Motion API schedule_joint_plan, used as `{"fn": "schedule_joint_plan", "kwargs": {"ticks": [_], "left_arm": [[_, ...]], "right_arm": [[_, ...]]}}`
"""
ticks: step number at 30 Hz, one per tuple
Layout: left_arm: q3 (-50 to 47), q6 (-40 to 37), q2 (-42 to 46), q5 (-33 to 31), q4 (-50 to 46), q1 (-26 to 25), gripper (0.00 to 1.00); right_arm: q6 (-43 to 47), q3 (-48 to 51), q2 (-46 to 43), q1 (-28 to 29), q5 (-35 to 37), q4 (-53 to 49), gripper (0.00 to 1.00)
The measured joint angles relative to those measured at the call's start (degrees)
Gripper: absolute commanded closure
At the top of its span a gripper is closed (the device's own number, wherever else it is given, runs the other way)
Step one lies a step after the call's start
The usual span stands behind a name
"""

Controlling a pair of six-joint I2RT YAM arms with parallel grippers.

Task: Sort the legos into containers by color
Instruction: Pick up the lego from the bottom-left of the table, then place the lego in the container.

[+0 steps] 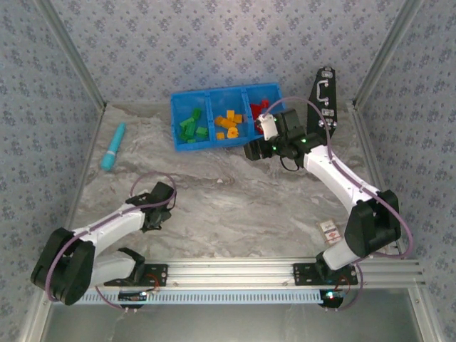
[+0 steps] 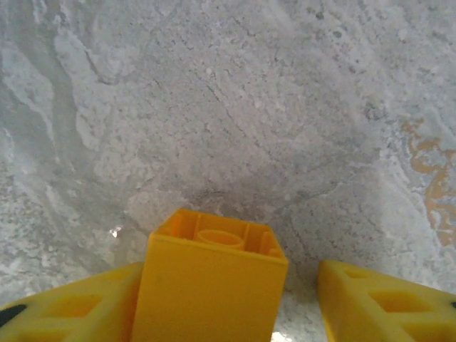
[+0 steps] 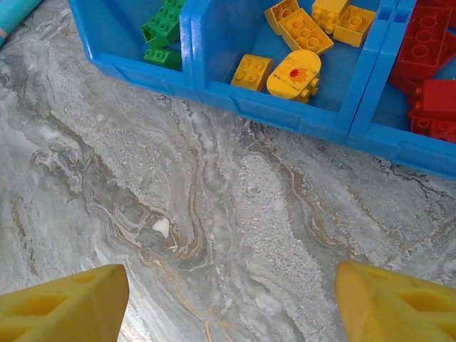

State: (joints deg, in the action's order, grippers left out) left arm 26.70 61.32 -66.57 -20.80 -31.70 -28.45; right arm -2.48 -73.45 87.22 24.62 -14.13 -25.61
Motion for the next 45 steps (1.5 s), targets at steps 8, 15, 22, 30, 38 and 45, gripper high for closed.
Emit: {"fn": "schedule_joint_plan", "kwargs": {"ticks": [8, 15, 22, 30, 38, 45], "left_arm": [[1.8, -3.6, -2.6, 0.4, 0.5, 0.3, 0.67], [14.4, -12.4, -11.9, 2.9, 0.6, -0.7, 0.73], [38.4, -22.7, -22.3, 5.6, 3.7, -2.9, 0.74], [64.3, -29.1, -42.6, 11.1, 11.7, -4.7, 0.75], [84.8, -31.4, -61.7, 14.2, 12.2, -5.4, 0.69], [95.3, -32.8, -69.0, 15.2, 9.2, -5.3, 0.42]], "right_arm": [[0.3, 0.0, 0.0, 0.0, 1.1, -0.7, 0.22], [0.6, 0.0, -0.1, -0.2, 2.9, -1.7, 0.22], [0.5, 2.0, -3.8, -1.5, 5.8, -2.6, 0.21], [-0.7, 7.5, -11.1, -3.0, 7.6, -3.0, 0.21], [-3.4, 12.0, -15.9, -4.4, 7.7, -3.4, 0.21], [-4.6, 13.3, -16.6, -4.5, 7.7, -3.6, 0.2]]}}
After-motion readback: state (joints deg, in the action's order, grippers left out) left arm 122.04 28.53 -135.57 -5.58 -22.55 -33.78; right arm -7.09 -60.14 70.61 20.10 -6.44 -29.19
